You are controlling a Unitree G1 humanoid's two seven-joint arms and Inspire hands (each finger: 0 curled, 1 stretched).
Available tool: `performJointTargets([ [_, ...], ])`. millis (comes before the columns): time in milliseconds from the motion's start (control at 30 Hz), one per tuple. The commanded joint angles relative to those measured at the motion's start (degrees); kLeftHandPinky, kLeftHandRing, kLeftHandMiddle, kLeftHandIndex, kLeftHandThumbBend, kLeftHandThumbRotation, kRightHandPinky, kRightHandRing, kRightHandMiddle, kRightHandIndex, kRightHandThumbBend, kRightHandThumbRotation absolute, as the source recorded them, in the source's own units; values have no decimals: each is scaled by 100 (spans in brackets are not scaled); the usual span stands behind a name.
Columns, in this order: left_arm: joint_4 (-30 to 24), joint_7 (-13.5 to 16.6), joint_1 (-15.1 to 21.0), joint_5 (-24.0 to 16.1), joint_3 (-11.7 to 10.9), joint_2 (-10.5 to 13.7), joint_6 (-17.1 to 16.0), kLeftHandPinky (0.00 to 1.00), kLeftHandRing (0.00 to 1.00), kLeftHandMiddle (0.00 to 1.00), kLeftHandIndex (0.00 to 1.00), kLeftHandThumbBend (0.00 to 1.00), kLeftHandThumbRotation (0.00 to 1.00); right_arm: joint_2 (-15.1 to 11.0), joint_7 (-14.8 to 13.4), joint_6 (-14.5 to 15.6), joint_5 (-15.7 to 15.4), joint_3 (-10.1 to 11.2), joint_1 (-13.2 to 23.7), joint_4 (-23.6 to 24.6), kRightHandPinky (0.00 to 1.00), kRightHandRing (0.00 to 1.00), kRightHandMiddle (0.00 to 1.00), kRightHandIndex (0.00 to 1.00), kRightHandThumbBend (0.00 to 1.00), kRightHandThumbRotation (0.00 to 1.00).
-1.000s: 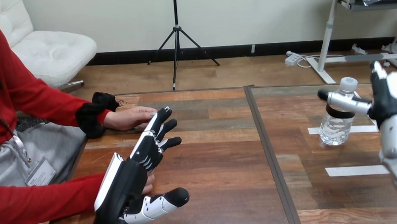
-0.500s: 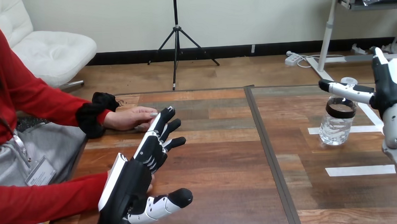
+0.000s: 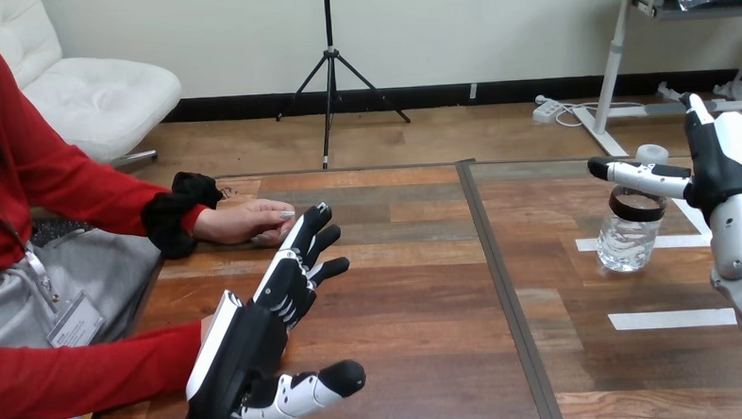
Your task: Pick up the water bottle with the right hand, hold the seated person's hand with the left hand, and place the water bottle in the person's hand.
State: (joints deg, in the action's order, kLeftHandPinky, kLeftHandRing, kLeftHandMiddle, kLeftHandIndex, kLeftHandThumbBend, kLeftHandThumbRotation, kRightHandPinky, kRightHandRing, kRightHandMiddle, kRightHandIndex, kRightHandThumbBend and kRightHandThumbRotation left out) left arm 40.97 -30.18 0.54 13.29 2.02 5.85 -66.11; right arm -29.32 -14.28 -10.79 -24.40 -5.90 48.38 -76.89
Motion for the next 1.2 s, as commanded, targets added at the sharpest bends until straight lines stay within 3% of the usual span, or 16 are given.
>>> performJointTargets([
  [0, -242, 36, 117, 28, -16, 1, -37, 86, 96, 99, 97, 100, 61, -22, 29, -6, -7, -39, 501, 17, 82, 93, 95, 99, 100, 53],
  [533, -255, 161, 14, -96, -69, -1, -183, 84, 94, 98, 96, 100, 62, -5, 136, -14, -116, -174, 514, -10, 71, 85, 90, 96, 100, 52],
  [633, -285, 179, -14, -97, -62, 2, -170, 83, 94, 98, 96, 100, 62, -3, 144, -45, -140, -200, 521, -10, 63, 76, 83, 94, 100, 51],
  [933, -354, 209, -78, -76, -49, 8, -159, 82, 94, 98, 96, 100, 62, 12, 217, -144, -123, -209, 537, -3, 57, 68, 73, 89, 100, 51],
  [1167, -418, 226, -138, -76, -41, 3, -91, 83, 94, 98, 95, 100, 62, 18, 286, -206, -182, -303, 554, -1, 39, 50, 54, 86, 100, 54],
])
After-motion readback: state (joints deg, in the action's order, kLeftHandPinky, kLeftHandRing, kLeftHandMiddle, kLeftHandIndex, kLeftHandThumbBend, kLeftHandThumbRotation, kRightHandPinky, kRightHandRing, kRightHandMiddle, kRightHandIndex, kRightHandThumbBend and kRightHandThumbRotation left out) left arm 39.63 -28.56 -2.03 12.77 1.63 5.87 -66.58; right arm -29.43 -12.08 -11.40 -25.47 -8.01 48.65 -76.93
